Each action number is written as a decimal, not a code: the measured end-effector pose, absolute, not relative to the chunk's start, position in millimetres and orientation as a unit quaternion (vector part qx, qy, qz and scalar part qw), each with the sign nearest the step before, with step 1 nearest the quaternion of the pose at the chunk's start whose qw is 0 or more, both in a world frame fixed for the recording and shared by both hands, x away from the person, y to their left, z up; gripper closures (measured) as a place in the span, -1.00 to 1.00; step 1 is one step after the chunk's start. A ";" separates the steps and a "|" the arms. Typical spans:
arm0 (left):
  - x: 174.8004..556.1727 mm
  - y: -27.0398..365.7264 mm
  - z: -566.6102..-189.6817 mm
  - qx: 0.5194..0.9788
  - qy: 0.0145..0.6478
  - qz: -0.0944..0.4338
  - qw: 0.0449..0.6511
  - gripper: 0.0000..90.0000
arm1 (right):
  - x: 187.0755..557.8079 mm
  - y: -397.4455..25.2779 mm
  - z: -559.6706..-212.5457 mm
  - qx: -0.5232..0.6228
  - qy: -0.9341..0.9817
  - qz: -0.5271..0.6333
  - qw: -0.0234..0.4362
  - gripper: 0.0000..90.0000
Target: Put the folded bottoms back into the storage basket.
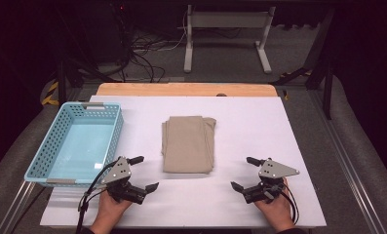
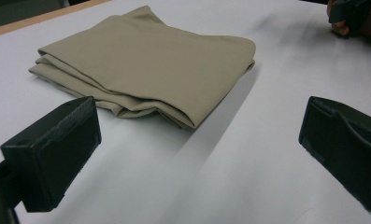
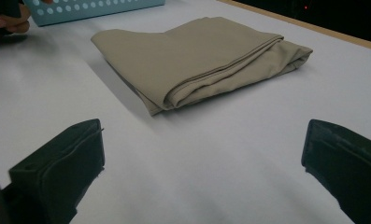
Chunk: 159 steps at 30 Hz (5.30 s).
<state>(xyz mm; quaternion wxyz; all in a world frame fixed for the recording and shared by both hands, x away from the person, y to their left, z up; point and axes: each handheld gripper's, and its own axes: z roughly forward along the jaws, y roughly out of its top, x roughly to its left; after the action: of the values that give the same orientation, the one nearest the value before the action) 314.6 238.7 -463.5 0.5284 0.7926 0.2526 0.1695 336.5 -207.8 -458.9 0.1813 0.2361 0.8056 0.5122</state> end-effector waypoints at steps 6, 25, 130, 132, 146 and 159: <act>314.4 238.1 -464.0 0.794 0.258 0.170 0.524 -1.00 | 337.2 -207.1 -459.7 0.237 0.808 0.510 0.174 -0.99; 316.2 240.2 -461.1 0.788 0.262 0.164 0.533 -1.00 | 338.2 -206.1 -460.3 0.235 0.810 0.510 0.168 -0.99; 467.6 185.5 -409.3 0.820 0.366 0.147 0.415 -0.97 | 338.6 -207.0 -463.2 0.244 0.817 0.497 0.162 -0.97; 472.2 184.2 -410.4 0.821 0.372 0.150 0.405 -0.96 | 338.4 -206.9 -463.2 0.244 0.817 0.497 0.163 -0.97; 495.4 177.8 -418.9 0.820 0.409 0.146 0.373 -0.96 | 338.4 -206.4 -463.5 0.242 0.817 0.497 0.161 -0.97; 508.3 172.9 -429.9 0.821 0.431 0.139 0.349 -0.95 | 338.2 -205.9 -463.8 0.241 0.819 0.495 0.160 -0.97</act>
<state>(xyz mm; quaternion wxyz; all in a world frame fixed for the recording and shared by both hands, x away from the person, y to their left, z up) 508.3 172.9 -429.9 0.3487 0.8207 0.4309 0.1386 338.2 -205.9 -463.8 0.1598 0.2413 0.8193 0.4950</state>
